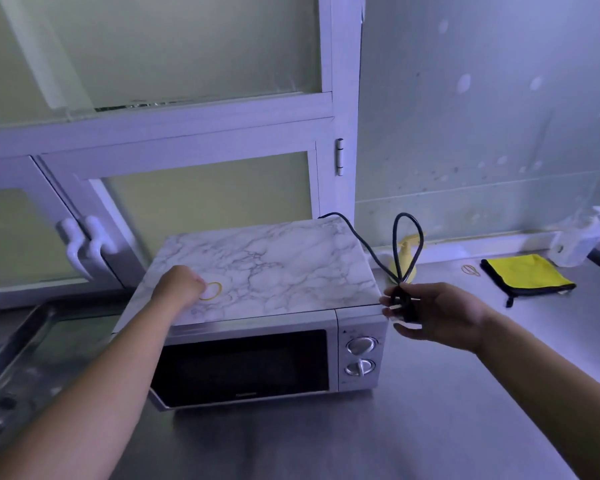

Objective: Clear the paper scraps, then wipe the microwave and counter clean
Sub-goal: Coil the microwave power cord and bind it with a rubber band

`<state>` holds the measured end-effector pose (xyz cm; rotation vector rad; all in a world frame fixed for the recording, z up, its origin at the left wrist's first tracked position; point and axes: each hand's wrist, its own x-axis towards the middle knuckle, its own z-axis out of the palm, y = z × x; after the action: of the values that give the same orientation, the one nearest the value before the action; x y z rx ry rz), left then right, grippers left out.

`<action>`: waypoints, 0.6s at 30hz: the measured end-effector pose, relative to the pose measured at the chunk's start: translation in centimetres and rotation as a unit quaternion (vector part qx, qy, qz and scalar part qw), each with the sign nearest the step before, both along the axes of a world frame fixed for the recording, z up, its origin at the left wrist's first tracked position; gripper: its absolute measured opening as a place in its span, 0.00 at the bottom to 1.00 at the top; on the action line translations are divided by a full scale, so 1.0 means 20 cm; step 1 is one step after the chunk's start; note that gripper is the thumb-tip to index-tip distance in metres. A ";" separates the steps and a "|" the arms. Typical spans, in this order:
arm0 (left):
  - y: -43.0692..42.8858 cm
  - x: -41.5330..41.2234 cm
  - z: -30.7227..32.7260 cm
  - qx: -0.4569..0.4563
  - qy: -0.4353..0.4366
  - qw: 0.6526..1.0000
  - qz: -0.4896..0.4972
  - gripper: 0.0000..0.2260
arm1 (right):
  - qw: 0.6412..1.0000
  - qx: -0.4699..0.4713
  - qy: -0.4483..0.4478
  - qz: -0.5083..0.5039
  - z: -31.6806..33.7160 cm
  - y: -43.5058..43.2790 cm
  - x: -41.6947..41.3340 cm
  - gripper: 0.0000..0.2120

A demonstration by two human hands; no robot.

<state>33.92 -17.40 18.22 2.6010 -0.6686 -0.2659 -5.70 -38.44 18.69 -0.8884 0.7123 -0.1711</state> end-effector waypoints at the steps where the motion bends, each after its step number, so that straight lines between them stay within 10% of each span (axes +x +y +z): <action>1: -0.01 -0.03 0.01 0.026 -0.015 0.999 -0.016 0.08 | 1.000 0.013 -0.007 -0.005 0.00 0.00 0.00 0.11; 9: -0.26 -0.71 0.11 -0.269 0.228 0.915 -0.199 0.07 | 0.993 0.060 -0.099 0.025 0.03 0.01 0.07 0.12; 18: -0.49 -1.06 0.13 -0.292 0.324 0.880 -0.186 0.04 | 0.977 0.104 -0.172 0.067 -0.01 0.02 0.13 0.14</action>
<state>12.70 -27.15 20.72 1.6418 -0.8238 -0.8597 -3.02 -38.08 18.45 -0.6808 0.3384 -0.1233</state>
